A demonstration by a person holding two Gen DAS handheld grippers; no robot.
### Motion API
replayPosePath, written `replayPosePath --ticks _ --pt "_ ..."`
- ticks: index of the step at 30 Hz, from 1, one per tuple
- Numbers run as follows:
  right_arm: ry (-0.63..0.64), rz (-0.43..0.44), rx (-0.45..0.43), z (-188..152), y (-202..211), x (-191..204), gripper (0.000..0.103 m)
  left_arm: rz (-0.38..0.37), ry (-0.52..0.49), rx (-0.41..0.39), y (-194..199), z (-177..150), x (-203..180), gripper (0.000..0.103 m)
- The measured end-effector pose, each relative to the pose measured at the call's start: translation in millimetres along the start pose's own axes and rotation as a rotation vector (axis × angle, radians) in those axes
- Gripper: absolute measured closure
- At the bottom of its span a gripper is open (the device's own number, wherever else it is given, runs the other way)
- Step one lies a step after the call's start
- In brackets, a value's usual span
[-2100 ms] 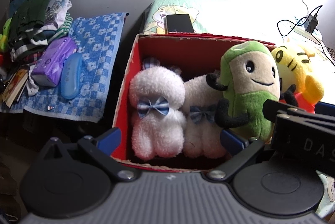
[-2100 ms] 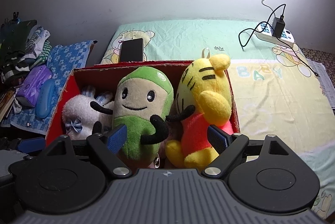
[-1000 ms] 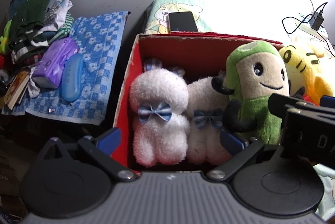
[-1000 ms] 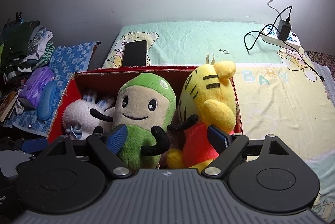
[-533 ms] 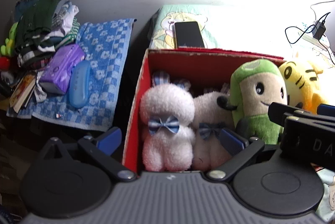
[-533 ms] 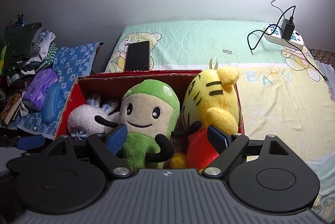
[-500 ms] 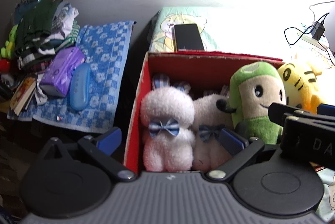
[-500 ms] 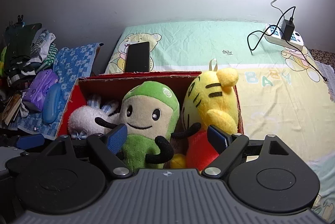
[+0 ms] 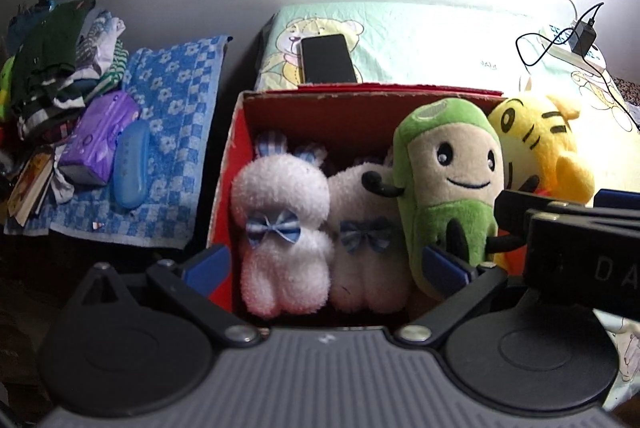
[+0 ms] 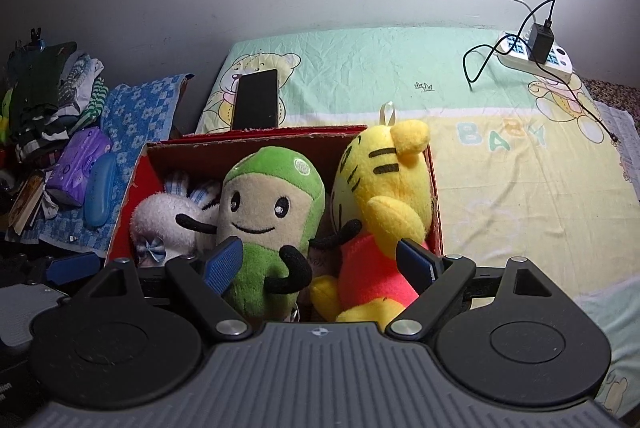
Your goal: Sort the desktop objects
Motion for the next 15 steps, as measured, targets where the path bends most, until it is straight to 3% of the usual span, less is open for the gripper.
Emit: replayPosePath --ticks 5,15 --pt "0.001 0.019 0.056 -15 -3 -4 0.017 -0.032 0.025 0.071 -4 -16 -3 0.001" --pt "-0.006 0.001 0.08 -20 -13 -9 0.017 -0.042 0.018 0.086 -13 -19 -5 0.001"
Point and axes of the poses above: each gripper's, at about its wrist camera, not at the fingertips, and y roughly against the way its jaws point, x to its left, z to its top, the point moved 6 cm from there along -y, roughly the way its jaws point, and after that the axes turned 3 degrees about x, right-handed, at the moved point
